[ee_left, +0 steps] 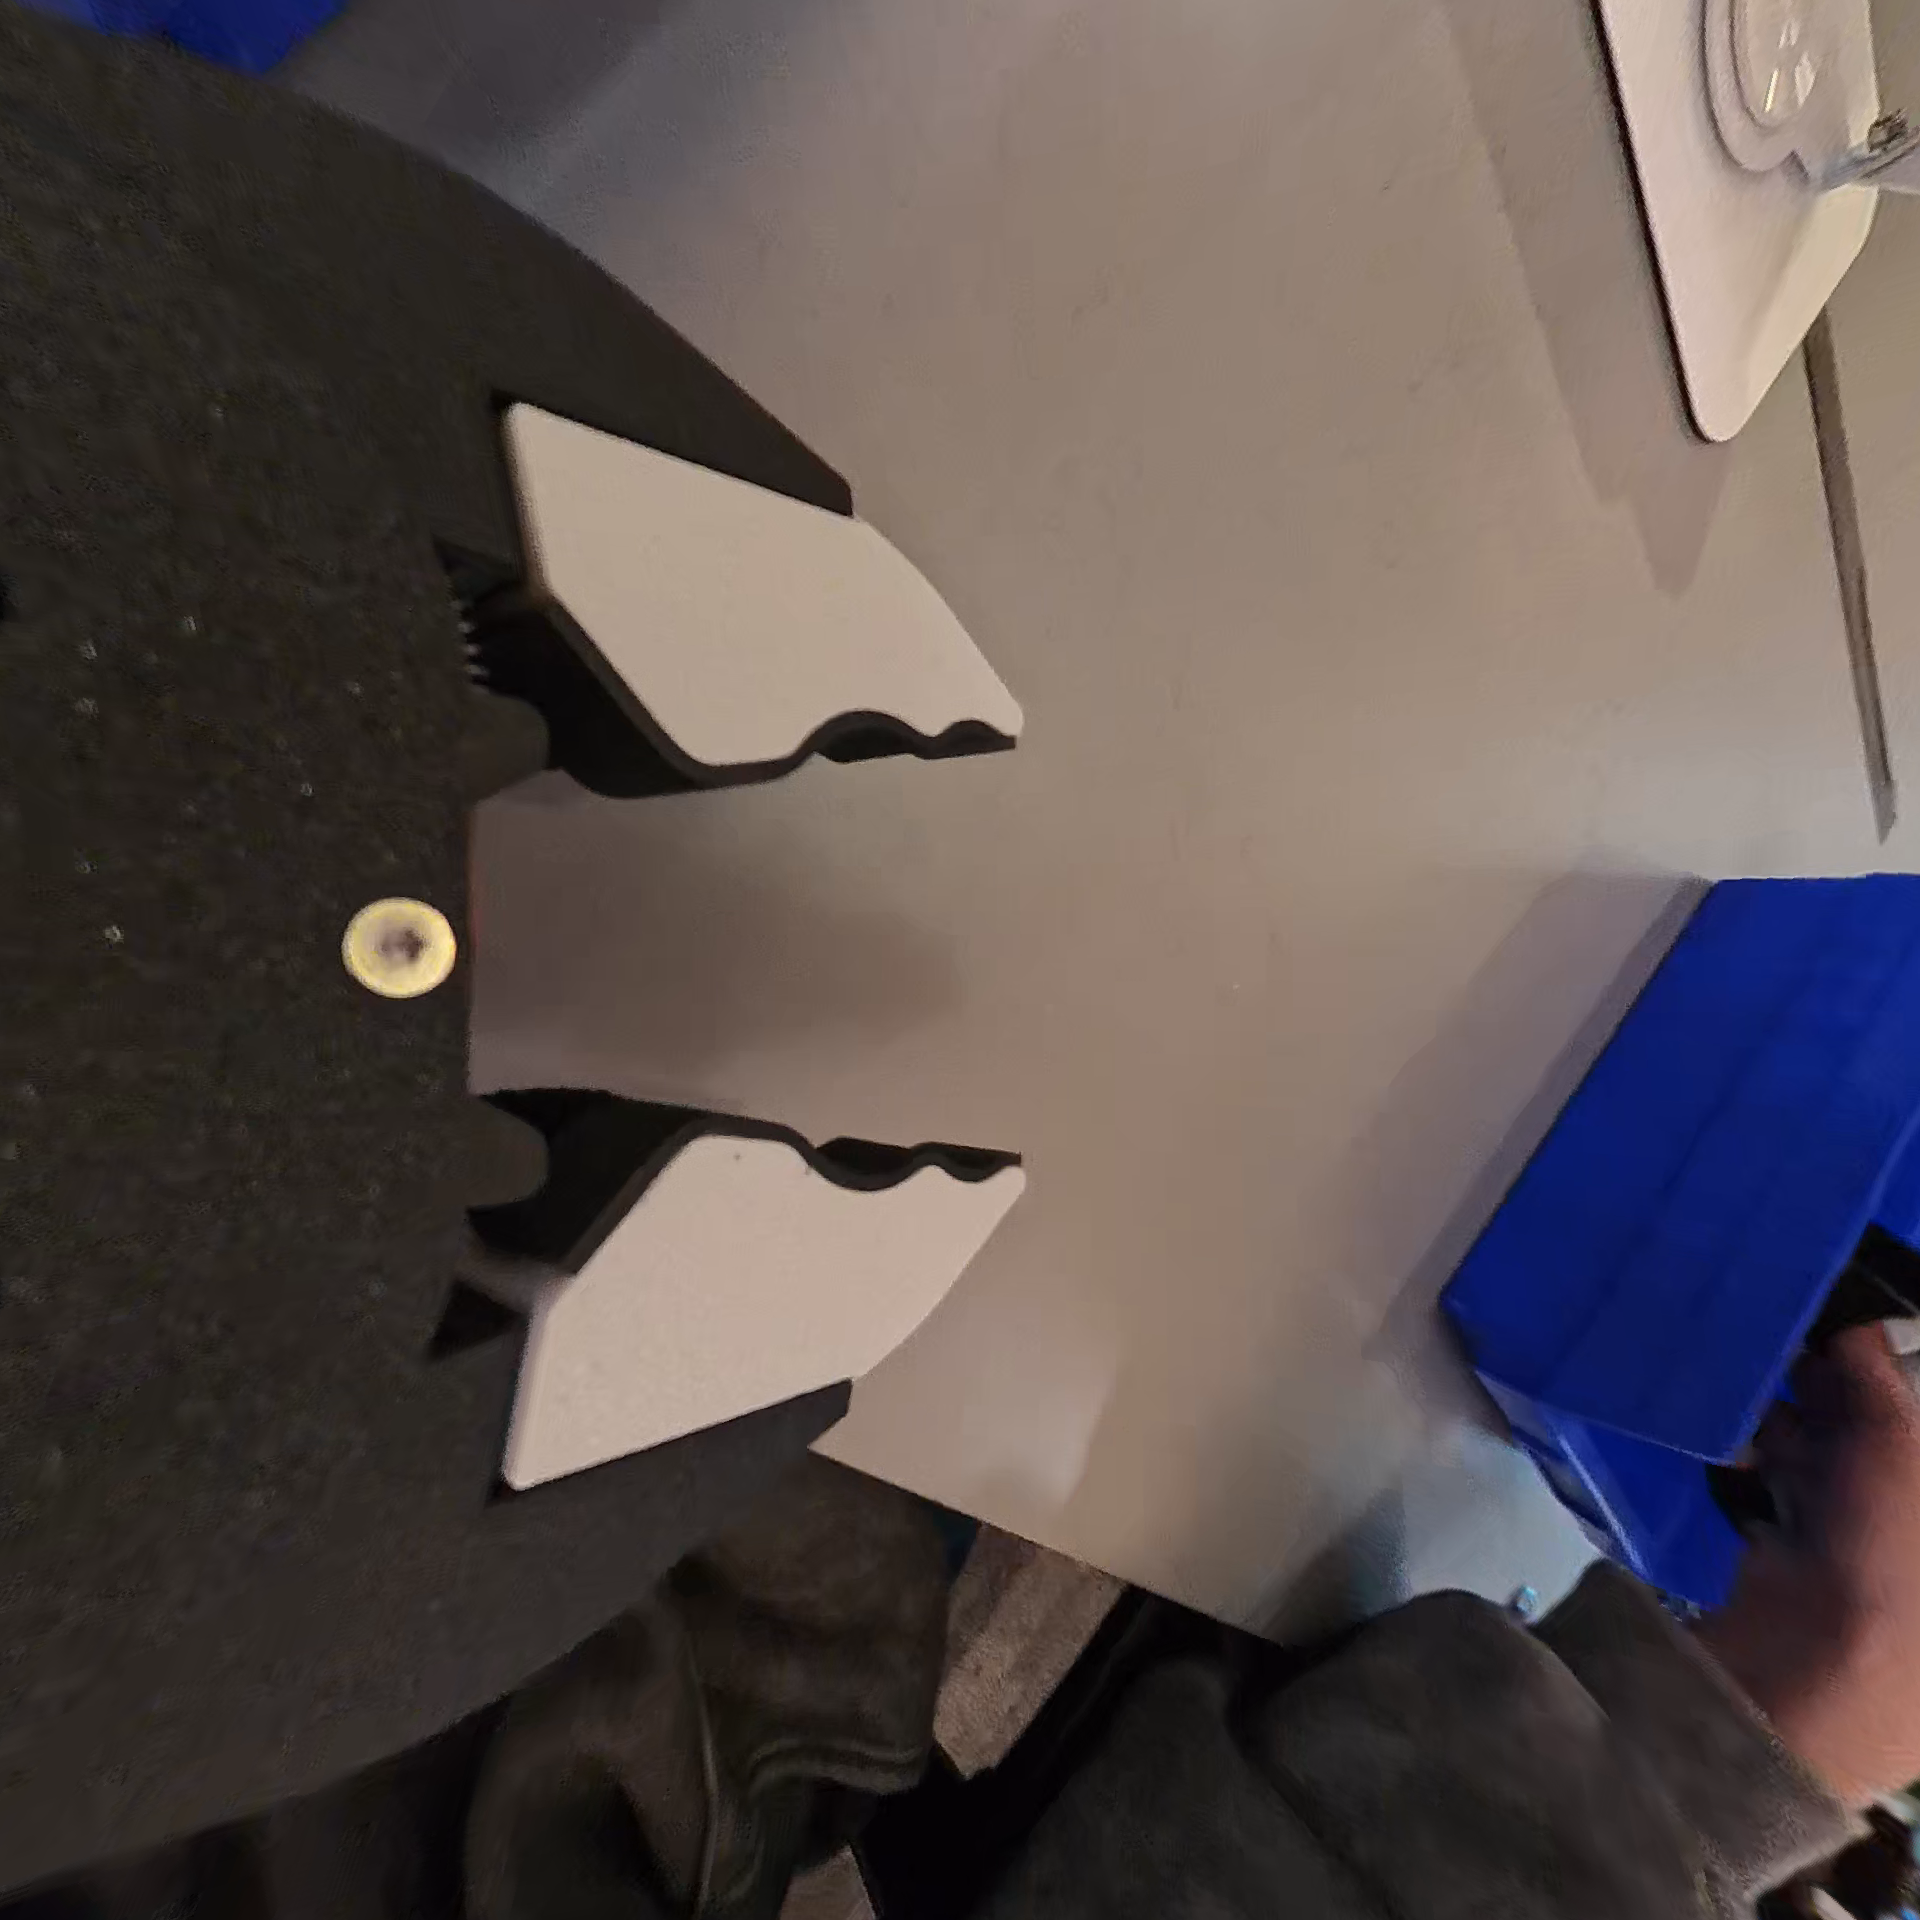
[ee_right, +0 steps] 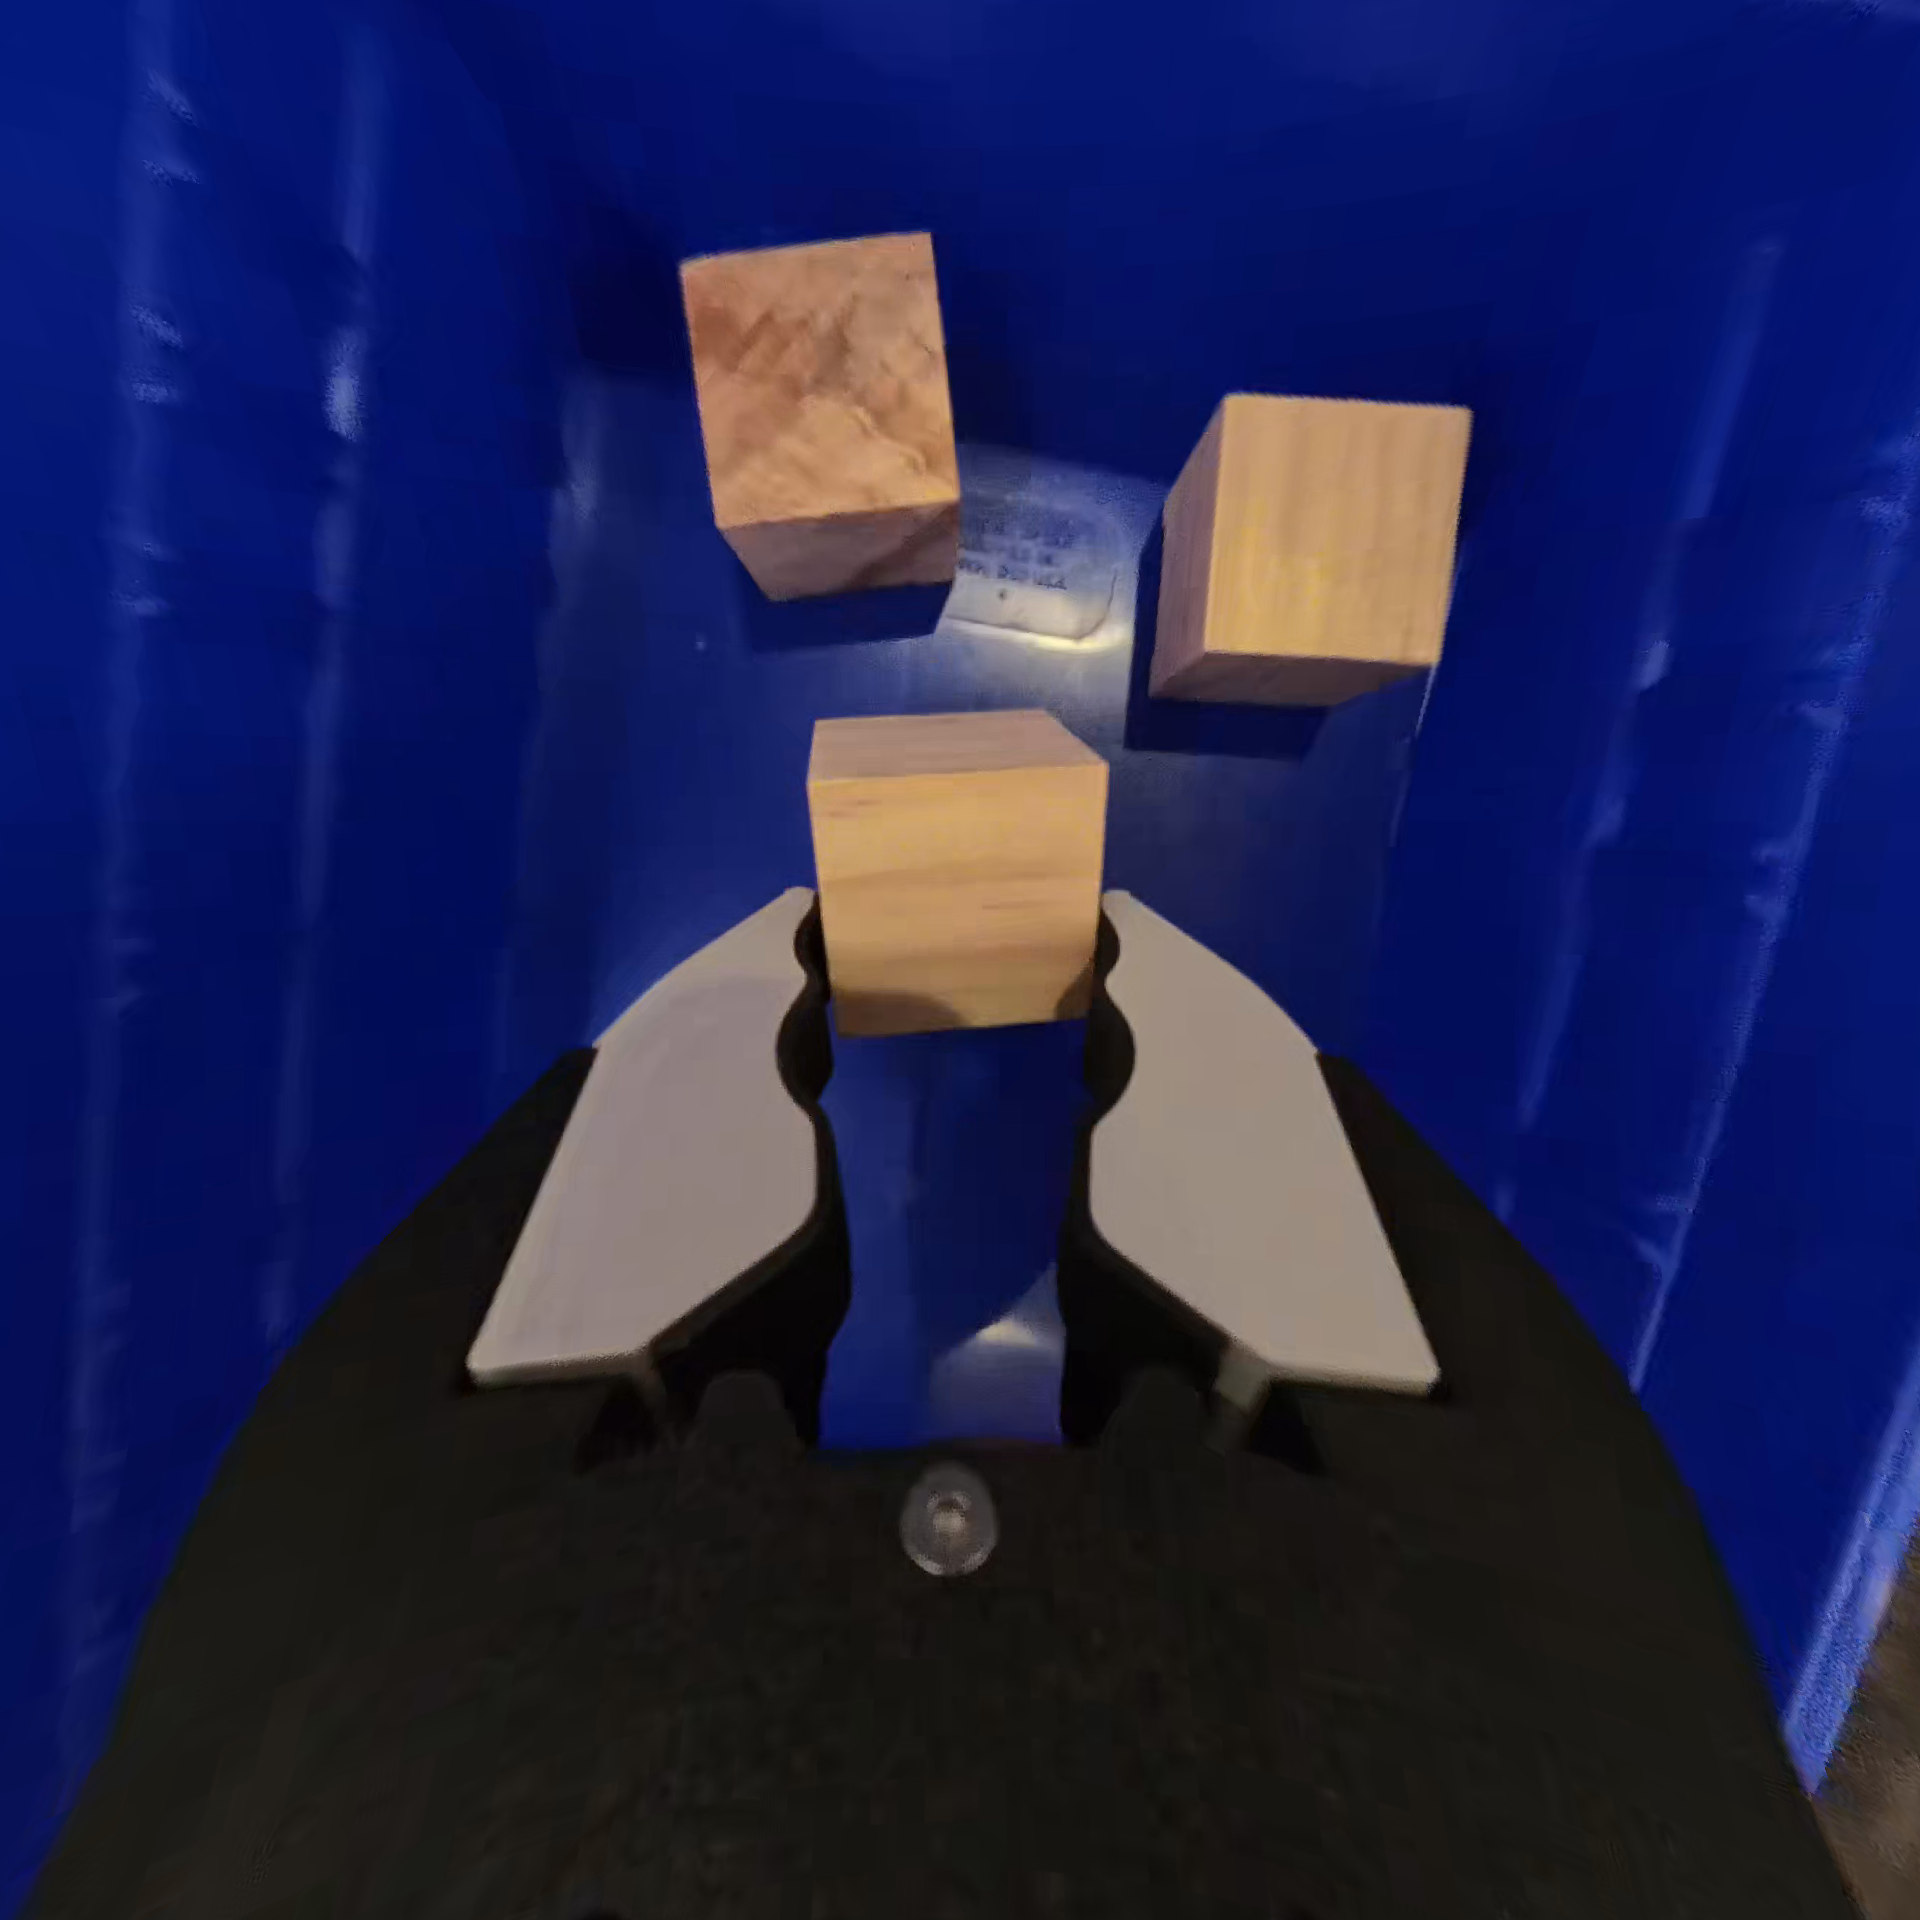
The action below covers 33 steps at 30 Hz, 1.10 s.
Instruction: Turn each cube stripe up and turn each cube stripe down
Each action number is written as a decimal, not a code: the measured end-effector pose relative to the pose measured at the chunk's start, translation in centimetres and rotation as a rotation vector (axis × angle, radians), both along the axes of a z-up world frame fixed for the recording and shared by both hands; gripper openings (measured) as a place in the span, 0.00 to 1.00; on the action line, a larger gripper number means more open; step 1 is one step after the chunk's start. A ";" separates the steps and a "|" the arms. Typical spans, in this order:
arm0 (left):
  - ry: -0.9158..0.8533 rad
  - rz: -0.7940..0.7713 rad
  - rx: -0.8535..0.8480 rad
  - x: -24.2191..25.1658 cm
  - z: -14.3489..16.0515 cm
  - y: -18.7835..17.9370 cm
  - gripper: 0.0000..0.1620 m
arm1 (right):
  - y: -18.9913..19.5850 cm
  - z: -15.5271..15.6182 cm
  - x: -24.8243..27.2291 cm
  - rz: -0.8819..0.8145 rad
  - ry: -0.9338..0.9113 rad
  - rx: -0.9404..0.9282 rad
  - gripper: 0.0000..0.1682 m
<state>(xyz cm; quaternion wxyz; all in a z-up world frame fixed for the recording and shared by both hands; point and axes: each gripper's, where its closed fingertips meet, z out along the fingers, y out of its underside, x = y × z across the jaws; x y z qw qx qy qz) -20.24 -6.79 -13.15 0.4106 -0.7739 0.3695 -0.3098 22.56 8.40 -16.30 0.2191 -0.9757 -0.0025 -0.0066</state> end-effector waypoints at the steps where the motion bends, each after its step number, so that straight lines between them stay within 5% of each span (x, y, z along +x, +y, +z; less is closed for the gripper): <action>1: 0.016 0.003 0.008 0.0 -0.2 0.0 0.44 | 0.3 -0.5 0.2 0.001 -0.046 -0.021 0.28; 8: 0.054 0.010 0.025 0.0 -0.7 0.1 0.44 | 1.1 -1.7 0.6 -0.025 -0.073 -0.064 0.28; 11: 0.065 0.020 0.013 -0.2 -0.9 0.3 0.44 | 0.9 -0.3 1.1 -0.007 -0.083 -0.014 0.40; 15: 0.072 0.023 0.027 -0.3 -0.8 0.3 0.44 | 0.0 9.0 -1.6 0.056 0.073 0.303 0.37; 18: 0.095 0.032 0.033 -0.4 -0.8 0.3 0.43 | -2.7 18.4 -9.1 0.298 0.303 0.710 0.33; 20: 0.088 0.012 0.017 -0.2 -0.8 -0.2 0.43 | -6.0 21.2 -15.7 0.485 0.481 0.882 0.31; 25: 0.068 -0.026 0.005 -0.2 0.2 -1.2 0.45 | -15.8 12.6 -30.4 0.841 0.857 0.720 0.27; 29: 0.013 0.022 -0.017 -2.0 3.7 -1.1 0.45 | -18.2 9.5 -33.7 0.888 0.970 0.537 0.28; 33: 0.023 0.334 -0.002 -10.4 9.6 3.4 0.41 | -17.4 9.3 -33.0 0.855 0.892 0.540 0.30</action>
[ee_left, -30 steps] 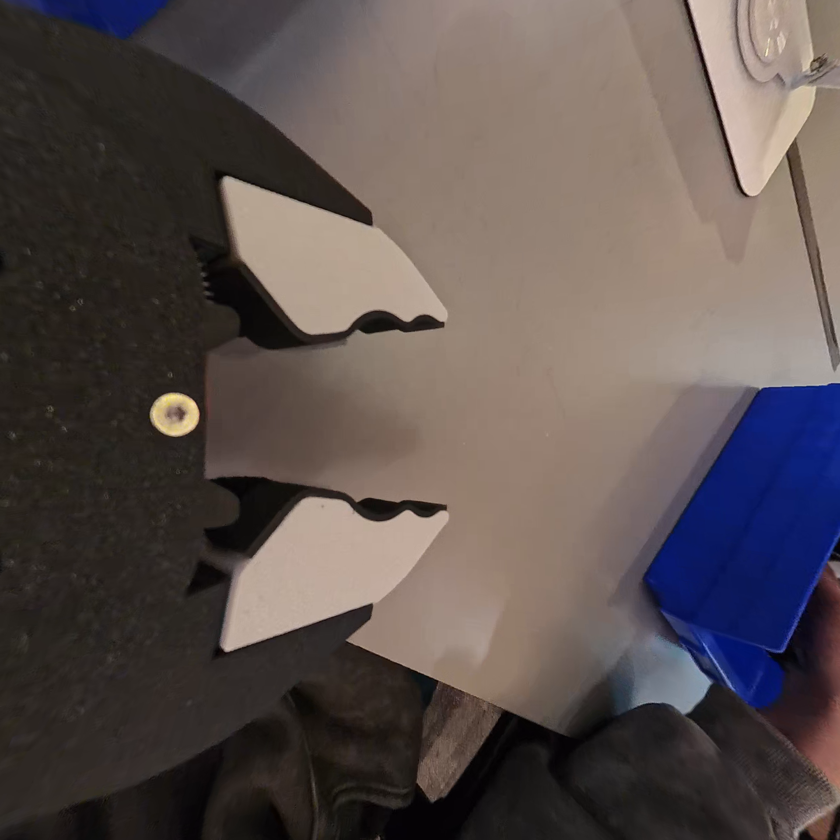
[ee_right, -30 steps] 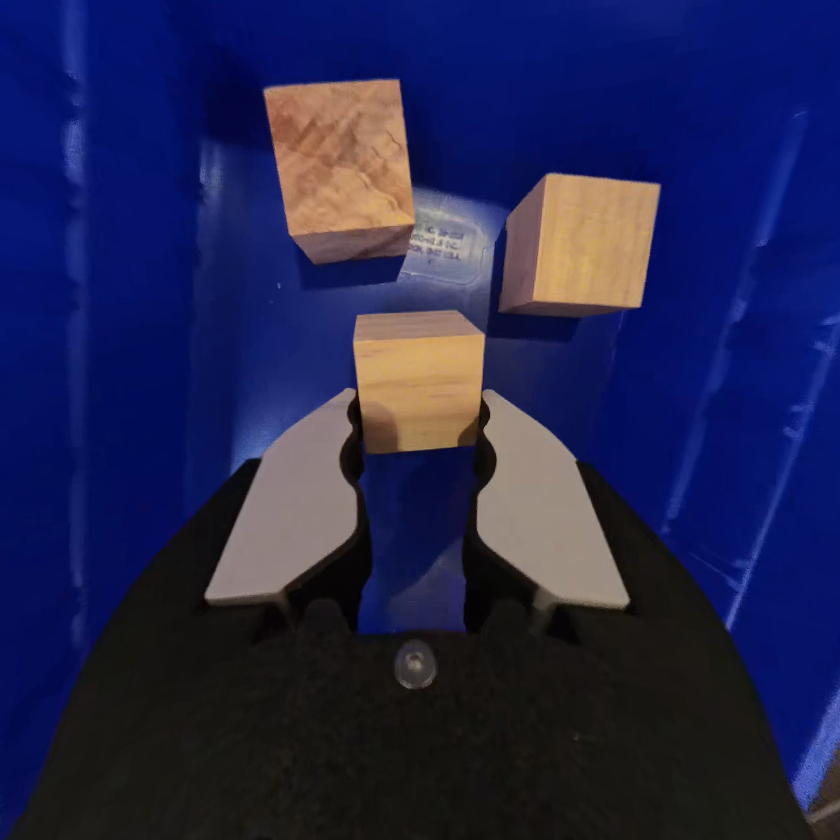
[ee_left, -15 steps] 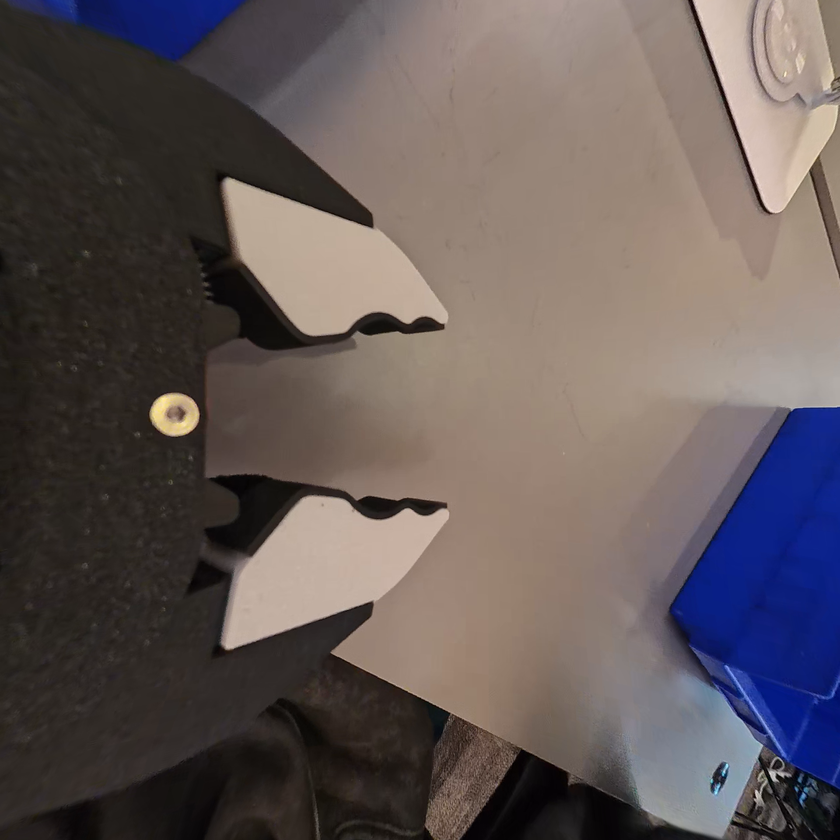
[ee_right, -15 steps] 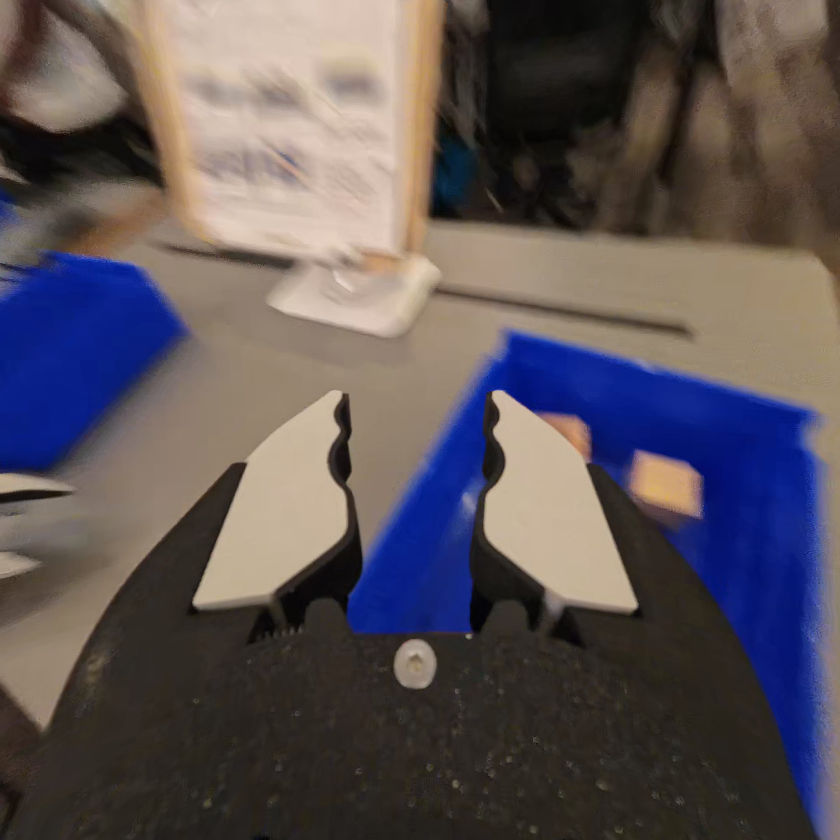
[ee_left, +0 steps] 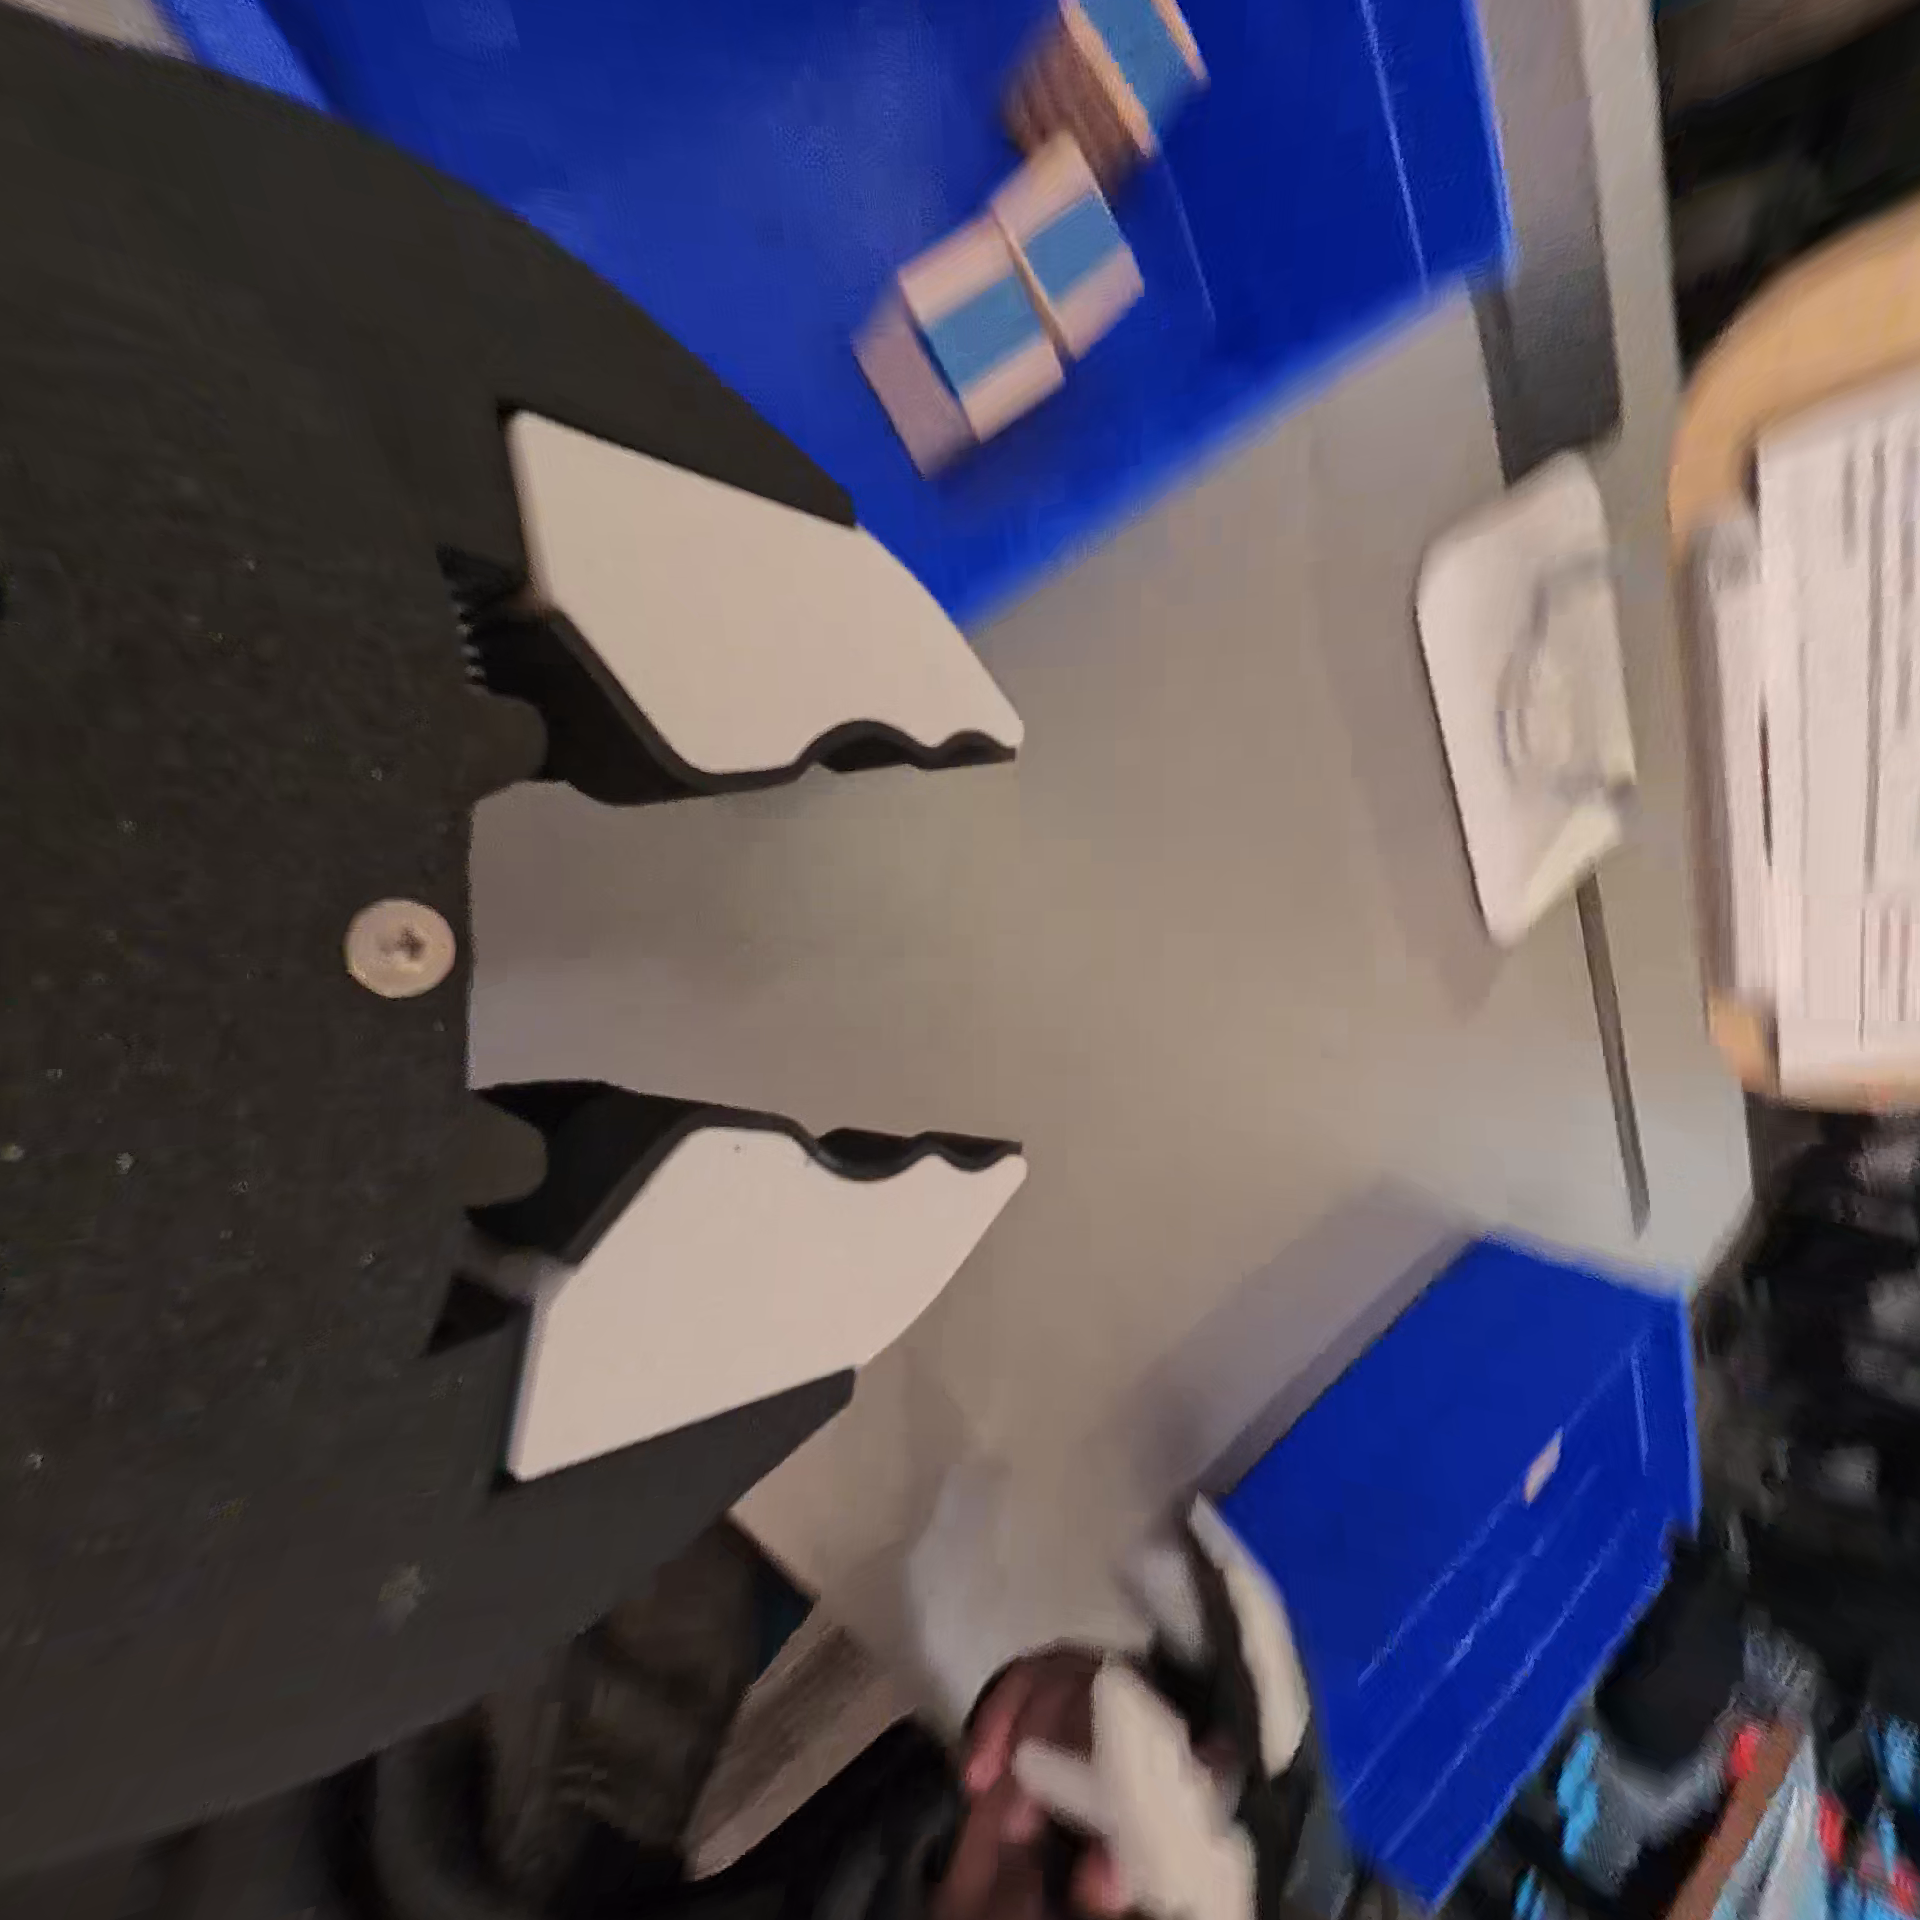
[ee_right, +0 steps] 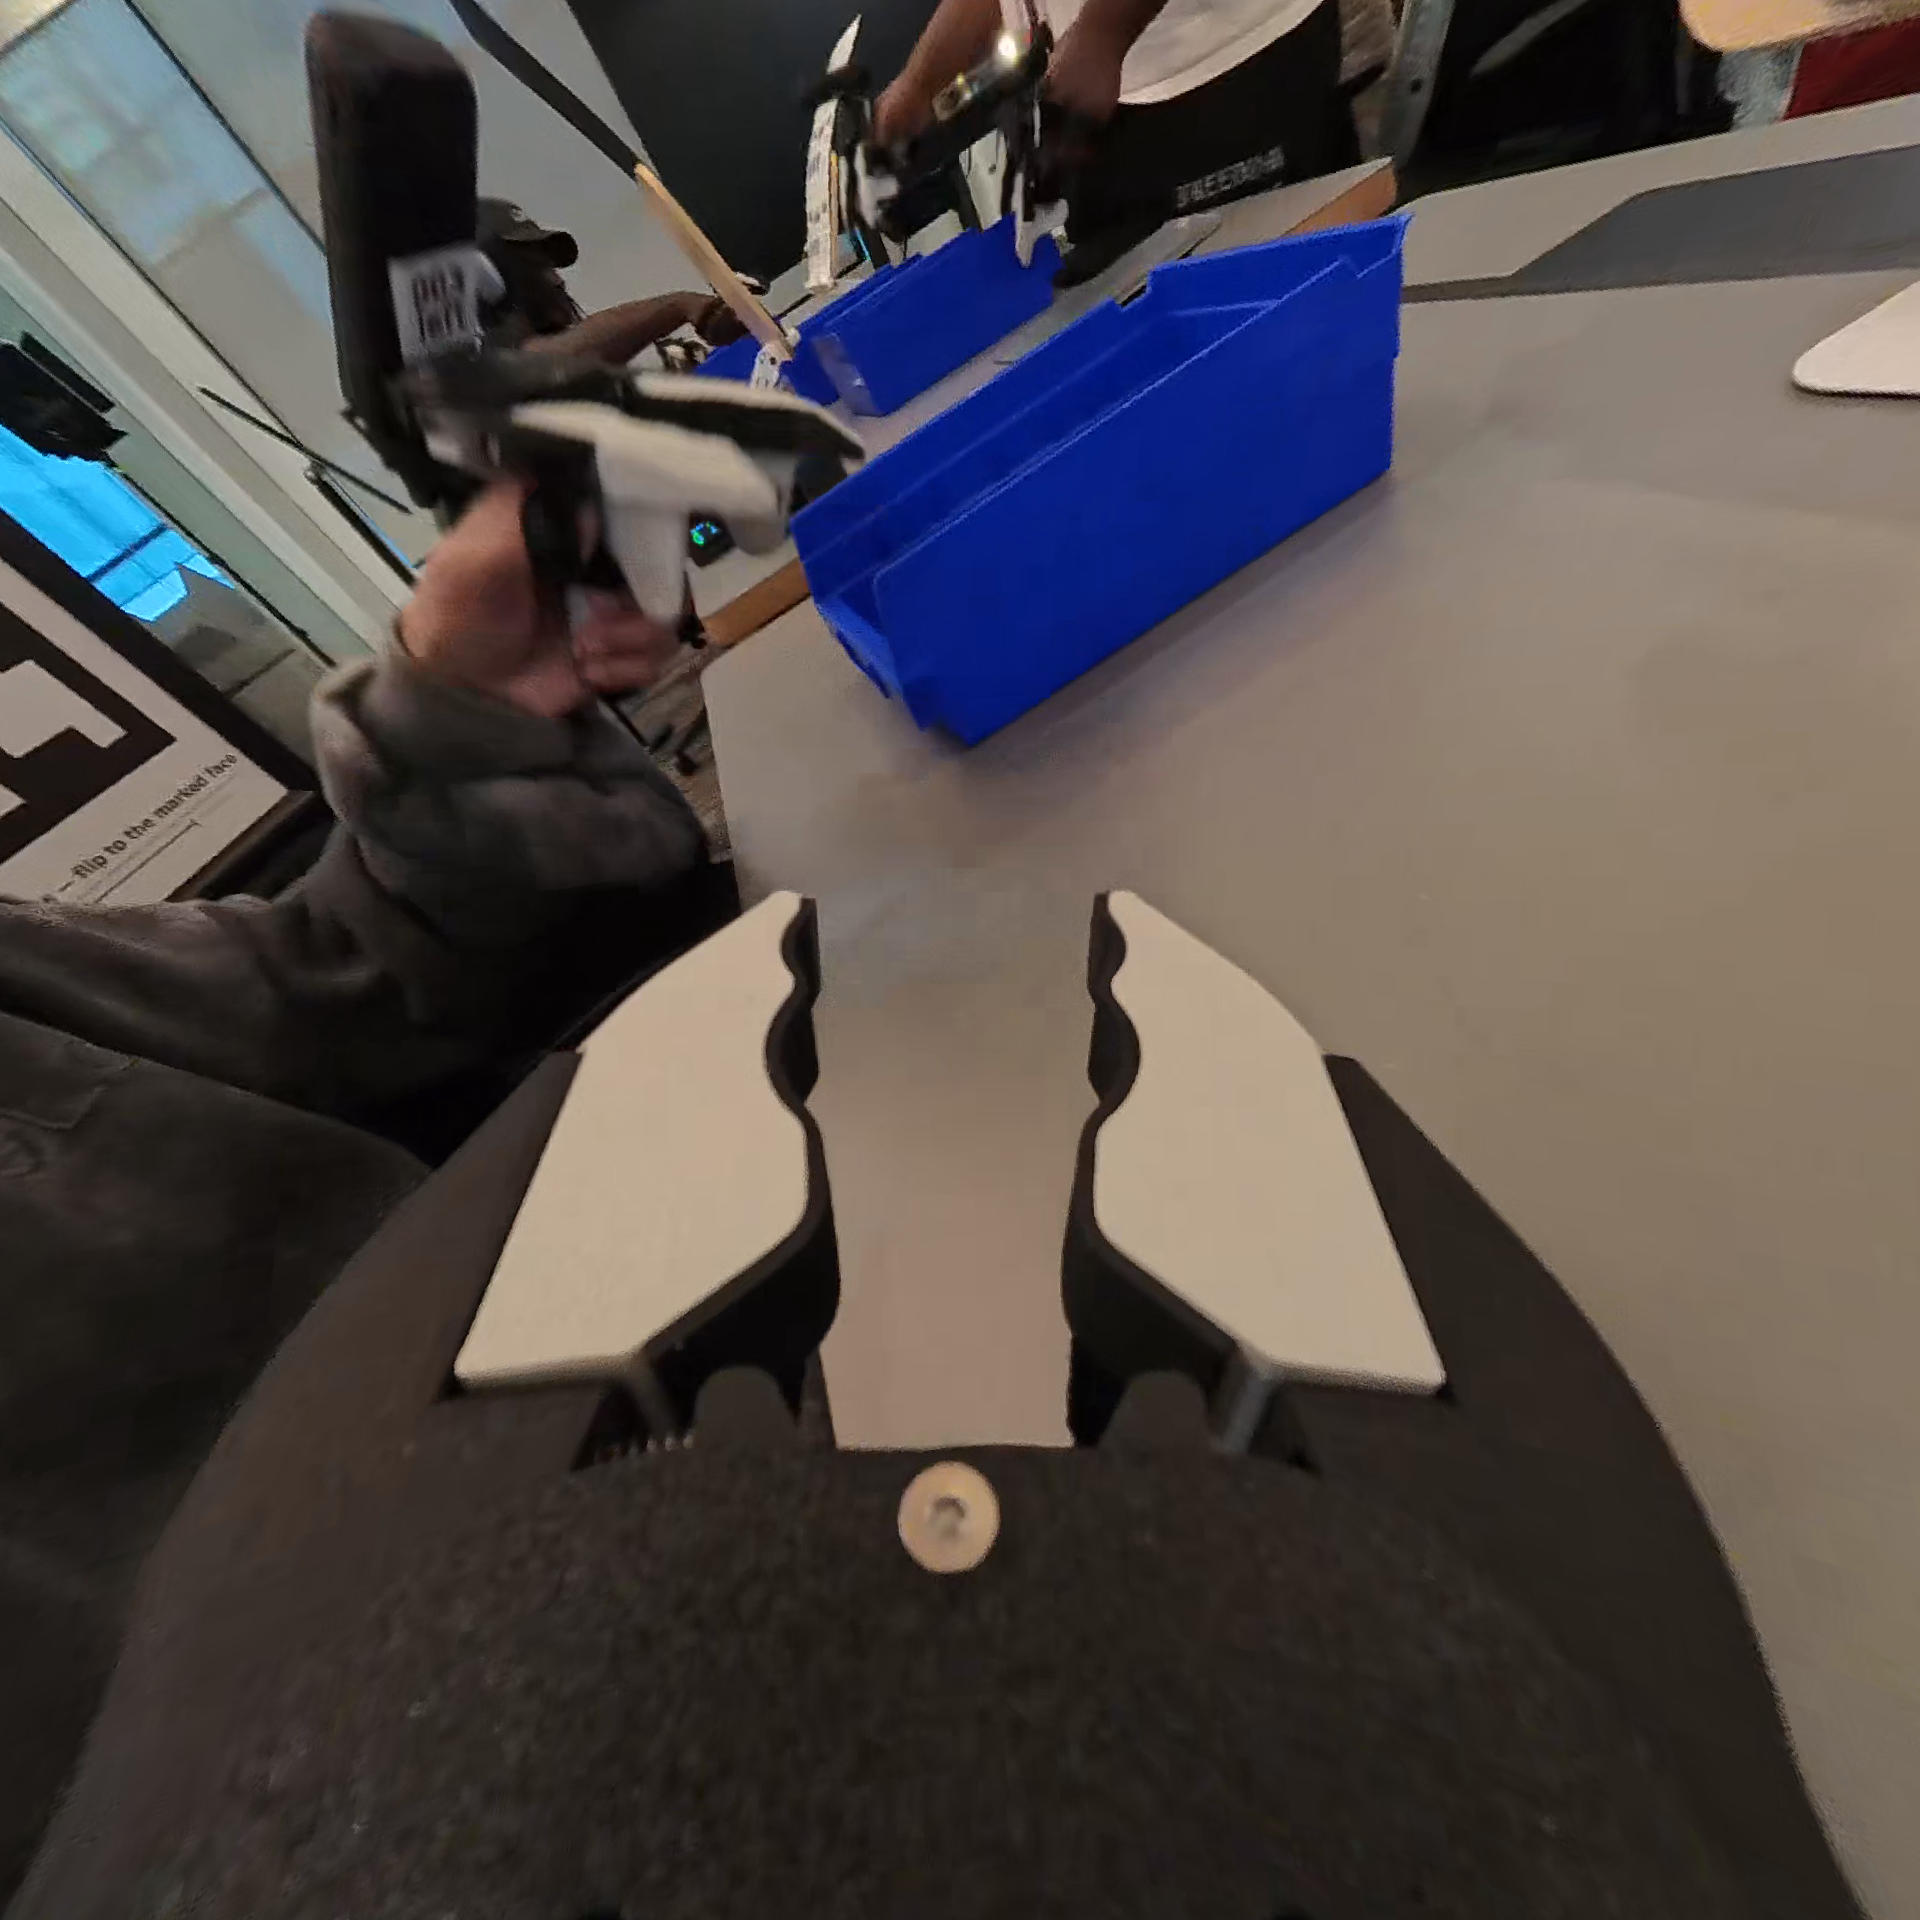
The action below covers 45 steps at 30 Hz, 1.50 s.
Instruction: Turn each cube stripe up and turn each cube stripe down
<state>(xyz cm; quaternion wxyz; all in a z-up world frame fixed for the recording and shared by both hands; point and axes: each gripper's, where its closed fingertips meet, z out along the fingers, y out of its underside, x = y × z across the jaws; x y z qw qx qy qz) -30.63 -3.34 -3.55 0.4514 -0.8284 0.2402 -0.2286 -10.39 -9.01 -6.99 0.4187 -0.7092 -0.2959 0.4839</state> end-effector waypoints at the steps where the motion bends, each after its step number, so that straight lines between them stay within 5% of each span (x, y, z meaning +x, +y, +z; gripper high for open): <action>1: 0.039 0.082 -0.064 -2.5 0.3 1.3 0.42 | 0.0 0.0 0.2 -0.004 -0.009 0.001 0.30; 6: 0.305 0.394 -0.250 -11.1 -0.9 8.6 0.43 | 0.0 -1.3 0.3 -0.016 -0.080 -0.025 0.33; 11: 0.296 0.410 -0.403 -9.8 -4.6 13.2 0.34 | -0.8 -1.6 -0.1 0.000 -0.102 -0.044 0.33; 18: 0.396 0.457 -0.652 -9.7 -12.5 13.9 0.36 | -1.9 -1.5 -0.6 0.027 -0.121 -0.035 0.34; 24: 0.398 0.442 -0.741 -10.5 -13.8 13.3 0.28 | -2.2 -2.1 -0.9 0.041 -0.149 -0.052 0.34; 29: 0.252 0.424 -0.673 -13.1 -11.5 12.8 0.28 | -1.6 -2.0 0.0 0.017 -0.138 -0.060 0.34; 34: -0.180 0.232 -0.442 -12.8 -3.8 12.1 0.28 | 0.0 -1.4 1.0 -0.008 -0.016 -0.130 0.33; 41: -0.643 -0.373 -0.037 -0.6 7.4 6.8 0.28 | 3.6 2.7 -1.5 0.094 0.277 -0.265 0.32; 45: -0.842 -0.534 0.012 6.2 8.6 3.8 0.27 | 4.5 4.6 -4.6 0.180 0.407 -0.278 0.33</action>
